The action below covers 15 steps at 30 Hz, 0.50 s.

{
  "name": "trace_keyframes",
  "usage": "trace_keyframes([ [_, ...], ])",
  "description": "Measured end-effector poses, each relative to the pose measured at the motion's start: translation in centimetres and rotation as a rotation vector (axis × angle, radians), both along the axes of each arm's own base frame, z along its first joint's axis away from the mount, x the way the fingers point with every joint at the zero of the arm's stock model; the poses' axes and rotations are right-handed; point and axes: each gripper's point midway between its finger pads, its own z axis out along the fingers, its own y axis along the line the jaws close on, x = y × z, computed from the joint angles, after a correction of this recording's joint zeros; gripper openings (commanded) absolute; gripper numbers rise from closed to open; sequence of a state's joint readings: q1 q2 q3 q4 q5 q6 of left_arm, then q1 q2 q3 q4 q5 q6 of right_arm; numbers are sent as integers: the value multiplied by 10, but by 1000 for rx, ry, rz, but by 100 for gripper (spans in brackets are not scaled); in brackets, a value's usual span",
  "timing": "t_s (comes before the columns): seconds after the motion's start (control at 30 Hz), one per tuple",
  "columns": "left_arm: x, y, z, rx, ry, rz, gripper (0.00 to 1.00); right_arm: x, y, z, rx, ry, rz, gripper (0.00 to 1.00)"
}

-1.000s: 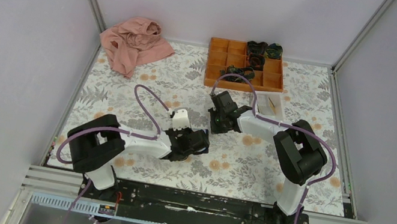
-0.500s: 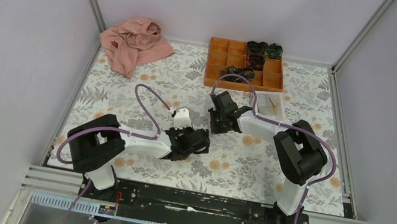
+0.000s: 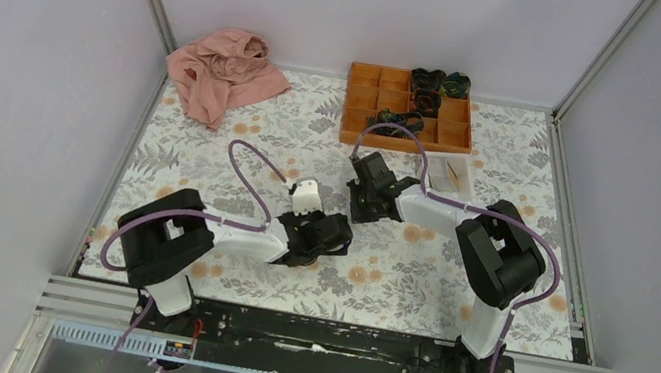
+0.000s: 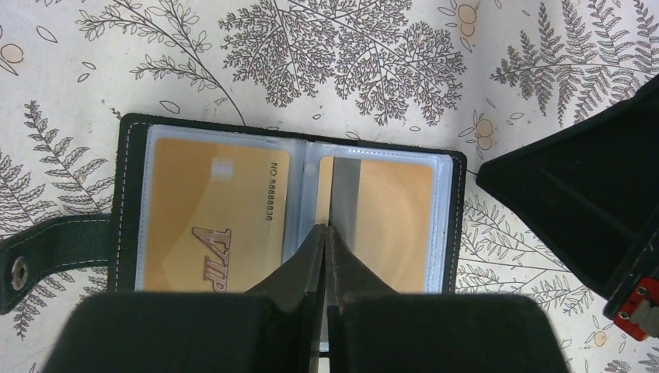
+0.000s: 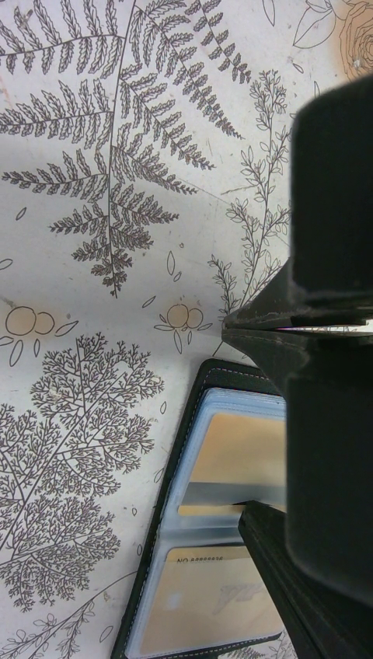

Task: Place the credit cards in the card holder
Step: Insert the credit card into the card holder.

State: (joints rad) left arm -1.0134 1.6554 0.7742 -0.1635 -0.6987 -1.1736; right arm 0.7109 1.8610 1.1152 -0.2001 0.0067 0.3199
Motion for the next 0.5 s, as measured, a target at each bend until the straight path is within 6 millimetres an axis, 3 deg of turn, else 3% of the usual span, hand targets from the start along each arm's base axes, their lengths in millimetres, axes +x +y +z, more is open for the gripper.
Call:
trace_keyframes([
  [0.2, 3, -5, 15, -25, -18, -2, 10, 0, 0, 0, -1, -1, 0, 7],
  [0.37, 8, -7, 59, -96, -81, 7, 27, 1, 0, 2, -5, 0, 0, 26],
  [0.5, 4, 3, 89, -137, -111, 22, 36, -3, 0, 3, -20, 7, 7, 34],
])
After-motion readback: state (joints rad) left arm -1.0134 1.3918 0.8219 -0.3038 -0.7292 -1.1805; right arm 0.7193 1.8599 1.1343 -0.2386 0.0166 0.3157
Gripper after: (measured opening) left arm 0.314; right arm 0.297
